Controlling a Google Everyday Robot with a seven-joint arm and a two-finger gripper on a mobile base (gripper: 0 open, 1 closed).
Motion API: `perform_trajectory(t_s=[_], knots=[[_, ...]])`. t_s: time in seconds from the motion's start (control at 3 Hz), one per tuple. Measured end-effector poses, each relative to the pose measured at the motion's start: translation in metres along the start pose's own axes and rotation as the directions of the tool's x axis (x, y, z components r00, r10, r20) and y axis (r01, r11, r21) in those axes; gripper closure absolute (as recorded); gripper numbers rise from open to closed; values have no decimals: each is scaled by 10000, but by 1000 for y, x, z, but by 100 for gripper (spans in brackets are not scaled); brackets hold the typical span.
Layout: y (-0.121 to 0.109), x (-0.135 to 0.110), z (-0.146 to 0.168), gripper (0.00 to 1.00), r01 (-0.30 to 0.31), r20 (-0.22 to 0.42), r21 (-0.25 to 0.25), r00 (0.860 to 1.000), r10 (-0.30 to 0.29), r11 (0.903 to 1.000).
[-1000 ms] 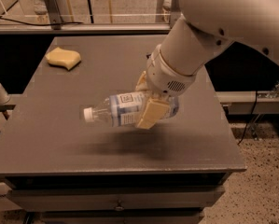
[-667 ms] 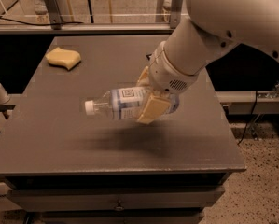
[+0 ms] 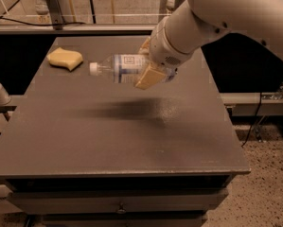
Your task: Move blue plastic bottle near sponge
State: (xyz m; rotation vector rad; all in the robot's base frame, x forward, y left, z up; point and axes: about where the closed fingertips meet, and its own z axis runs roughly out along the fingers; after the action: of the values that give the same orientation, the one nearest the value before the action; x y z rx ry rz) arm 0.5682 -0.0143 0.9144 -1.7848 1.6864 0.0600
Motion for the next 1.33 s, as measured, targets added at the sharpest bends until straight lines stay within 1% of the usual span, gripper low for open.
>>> perform_trajectory(t_s=[0.33, 0.67, 1.0, 1.33], knots=[[-48, 3, 21, 100, -93, -226, 704, 9997, 109, 9975], [-87, -4, 49, 100, -424, -497, 1175, 9976, 485, 9922], [-116, -33, 88, 100, -1105, -698, 1471, 9901, 1218, 9829], [-116, -33, 89, 100, -1107, -698, 1470, 9901, 1219, 9829]])
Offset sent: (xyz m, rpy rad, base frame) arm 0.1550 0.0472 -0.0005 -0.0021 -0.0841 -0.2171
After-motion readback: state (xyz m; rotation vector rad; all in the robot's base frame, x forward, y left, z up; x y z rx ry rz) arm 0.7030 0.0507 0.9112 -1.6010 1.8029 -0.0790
